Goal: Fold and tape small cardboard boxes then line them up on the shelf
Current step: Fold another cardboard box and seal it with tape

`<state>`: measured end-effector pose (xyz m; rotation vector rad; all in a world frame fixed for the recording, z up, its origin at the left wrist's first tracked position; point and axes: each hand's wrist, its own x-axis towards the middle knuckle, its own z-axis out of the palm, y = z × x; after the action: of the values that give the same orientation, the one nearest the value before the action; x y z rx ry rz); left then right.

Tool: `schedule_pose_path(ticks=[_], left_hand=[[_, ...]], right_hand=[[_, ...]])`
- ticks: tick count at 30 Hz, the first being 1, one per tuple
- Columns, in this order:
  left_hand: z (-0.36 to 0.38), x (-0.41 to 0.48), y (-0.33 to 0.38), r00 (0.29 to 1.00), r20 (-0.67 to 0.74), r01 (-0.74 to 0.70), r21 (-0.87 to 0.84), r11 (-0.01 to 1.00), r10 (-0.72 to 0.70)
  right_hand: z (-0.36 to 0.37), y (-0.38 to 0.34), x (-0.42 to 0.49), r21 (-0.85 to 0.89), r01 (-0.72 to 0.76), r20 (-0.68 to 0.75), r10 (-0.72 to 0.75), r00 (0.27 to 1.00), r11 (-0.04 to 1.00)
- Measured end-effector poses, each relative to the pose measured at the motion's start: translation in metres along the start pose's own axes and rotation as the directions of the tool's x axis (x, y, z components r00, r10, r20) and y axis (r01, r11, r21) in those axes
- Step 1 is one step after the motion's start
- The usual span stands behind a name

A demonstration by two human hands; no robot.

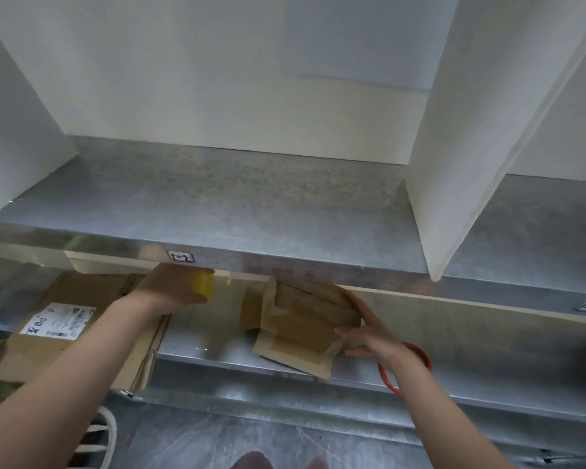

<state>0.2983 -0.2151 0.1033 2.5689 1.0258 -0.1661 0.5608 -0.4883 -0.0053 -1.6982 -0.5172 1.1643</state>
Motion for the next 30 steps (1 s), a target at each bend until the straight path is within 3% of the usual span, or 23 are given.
schedule_pose_path(ticks=[2, 7, 30], left_hand=[[-0.003, -0.006, -0.009, 0.998, -0.041, 0.039, -0.107, 0.993, -0.044], [0.010, -0.007, 0.017, 0.998, -0.047, -0.040, -0.255, 0.966, 0.029], [0.002, -0.045, 0.008, 0.971, -0.237, -0.126, -0.429, 0.895, 0.023]], right_hand=[[0.003, -0.002, 0.003, -0.023, -0.006, 0.030, 0.007, 1.000, 1.000], [0.021, -0.017, 0.012, -0.155, 0.009, 0.082, 0.004, 0.997, 0.988], [0.033, -0.037, 0.004, -0.421, 0.168, -0.079, -0.221, 0.972, 0.891]])
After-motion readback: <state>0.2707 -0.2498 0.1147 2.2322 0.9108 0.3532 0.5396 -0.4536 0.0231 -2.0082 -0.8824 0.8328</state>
